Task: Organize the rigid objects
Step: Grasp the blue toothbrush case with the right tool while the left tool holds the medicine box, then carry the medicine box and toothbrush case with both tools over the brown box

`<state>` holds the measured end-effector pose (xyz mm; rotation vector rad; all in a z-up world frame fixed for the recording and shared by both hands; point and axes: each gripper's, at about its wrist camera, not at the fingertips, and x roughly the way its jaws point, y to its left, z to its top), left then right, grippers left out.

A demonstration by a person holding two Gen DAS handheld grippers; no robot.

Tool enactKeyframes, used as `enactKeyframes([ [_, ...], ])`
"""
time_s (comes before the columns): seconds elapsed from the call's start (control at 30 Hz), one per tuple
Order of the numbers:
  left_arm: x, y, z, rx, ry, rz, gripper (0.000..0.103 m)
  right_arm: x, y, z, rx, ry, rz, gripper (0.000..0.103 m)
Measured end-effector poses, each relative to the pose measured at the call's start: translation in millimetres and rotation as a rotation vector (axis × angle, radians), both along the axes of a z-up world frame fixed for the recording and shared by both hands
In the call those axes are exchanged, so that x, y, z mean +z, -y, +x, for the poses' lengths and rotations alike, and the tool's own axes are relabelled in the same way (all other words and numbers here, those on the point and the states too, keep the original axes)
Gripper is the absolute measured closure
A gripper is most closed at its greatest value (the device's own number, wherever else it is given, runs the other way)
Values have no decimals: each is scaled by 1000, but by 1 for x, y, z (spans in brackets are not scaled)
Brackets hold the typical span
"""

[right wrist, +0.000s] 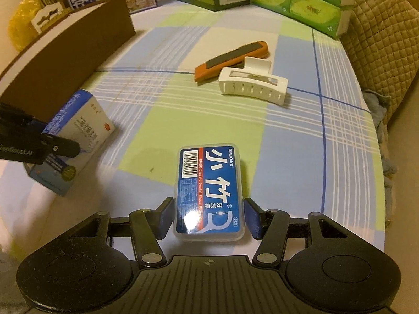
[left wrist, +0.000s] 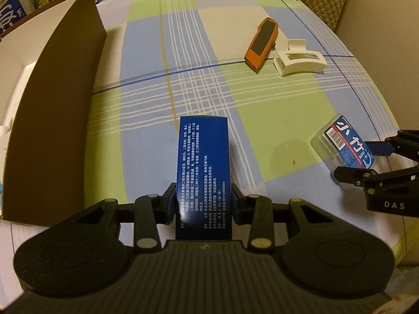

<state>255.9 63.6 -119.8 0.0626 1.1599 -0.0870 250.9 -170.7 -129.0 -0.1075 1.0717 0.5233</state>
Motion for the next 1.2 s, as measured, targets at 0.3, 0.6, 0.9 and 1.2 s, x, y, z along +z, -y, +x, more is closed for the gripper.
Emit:
enactKeyframes([
  [0.3, -9, 5, 8, -8, -3, 6, 68, -1, -3, 14, -81, -34, 36, 48],
  [0.6, -9, 5, 6, -8, 2, 8, 69, -3, -11, 18, -87, -35, 10, 48],
  [0.9, -7, 2, 6, 0, 14, 15, 69, -3, -16, 23, -99, -28, -5, 47],
  [1.2, -3, 0, 5, 7, 27, 16, 69, -3, -20, 22, -90, -1, -27, 48],
])
